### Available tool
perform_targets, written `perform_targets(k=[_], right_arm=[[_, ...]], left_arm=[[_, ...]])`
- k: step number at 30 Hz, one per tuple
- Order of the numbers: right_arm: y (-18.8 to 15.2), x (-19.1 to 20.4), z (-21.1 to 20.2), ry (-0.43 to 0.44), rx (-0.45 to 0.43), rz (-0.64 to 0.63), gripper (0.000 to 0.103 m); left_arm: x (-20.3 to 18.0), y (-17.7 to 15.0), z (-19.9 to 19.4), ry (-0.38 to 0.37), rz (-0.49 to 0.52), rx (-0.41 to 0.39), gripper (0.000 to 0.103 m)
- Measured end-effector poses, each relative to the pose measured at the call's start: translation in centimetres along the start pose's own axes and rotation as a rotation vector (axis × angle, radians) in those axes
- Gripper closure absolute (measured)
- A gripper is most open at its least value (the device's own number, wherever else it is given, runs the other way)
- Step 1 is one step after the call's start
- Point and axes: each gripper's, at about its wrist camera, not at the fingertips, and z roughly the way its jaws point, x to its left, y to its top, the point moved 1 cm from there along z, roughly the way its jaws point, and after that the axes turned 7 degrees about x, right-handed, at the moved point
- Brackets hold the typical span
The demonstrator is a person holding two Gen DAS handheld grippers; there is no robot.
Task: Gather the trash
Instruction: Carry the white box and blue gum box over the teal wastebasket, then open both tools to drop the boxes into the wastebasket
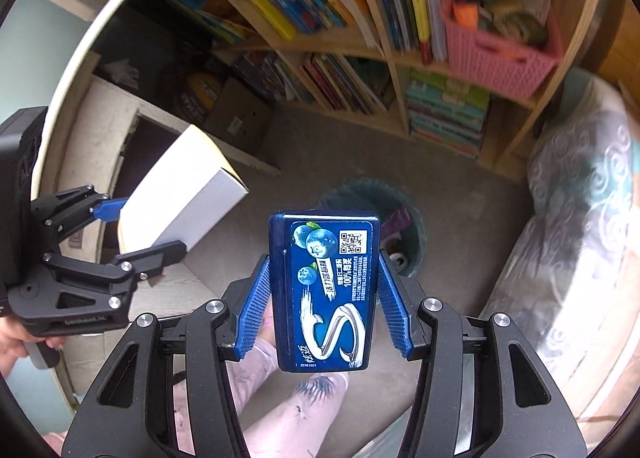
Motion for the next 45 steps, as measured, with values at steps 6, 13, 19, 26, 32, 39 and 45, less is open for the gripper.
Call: perform_targets(k=[6, 13, 19, 26, 32, 39, 45], right_arm=[[-0.2, -2.3, 4.4, 0.024, 0.017, 0.072, 0.05], [0.3, -4.3, 9.8, 0.05, 0.059, 0.123, 0.05], [0.4, -5.4, 13.5, 0.062, 0.089, 0.162, 0.05], [0.9, -6.1, 16.8, 0.072, 0.113, 0.182, 0.05], [1.4, -6.7, 19.0, 0.058, 0.124, 0.194, 0.05], [0.9, -7.9, 18.8, 0.041, 0.098, 0.238, 0.031], [0.3, -8.7, 17.4, 0.047, 0.066, 0.24, 0.025]], left_arm=[[-0.3, 1.3, 5.5, -0.003, 0.014, 0.054, 0.041], [0.0, 2.5, 10.7, -0.054, -0.024, 0.111, 0.041], [0.5, 3.1, 14.2, -0.061, -0.021, 0.148, 0.041], [1.5, 3.5, 17.2, -0.099, -0.069, 0.178, 0.041], [1.7, 3.7, 19.4, -0.108, -0.073, 0.206, 0.039], [1.8, 3.8, 19.9, -0.062, -0.068, 0.2, 0.021], [2.2, 3.1, 19.5, -0.062, -0.074, 0.196, 0.016]])
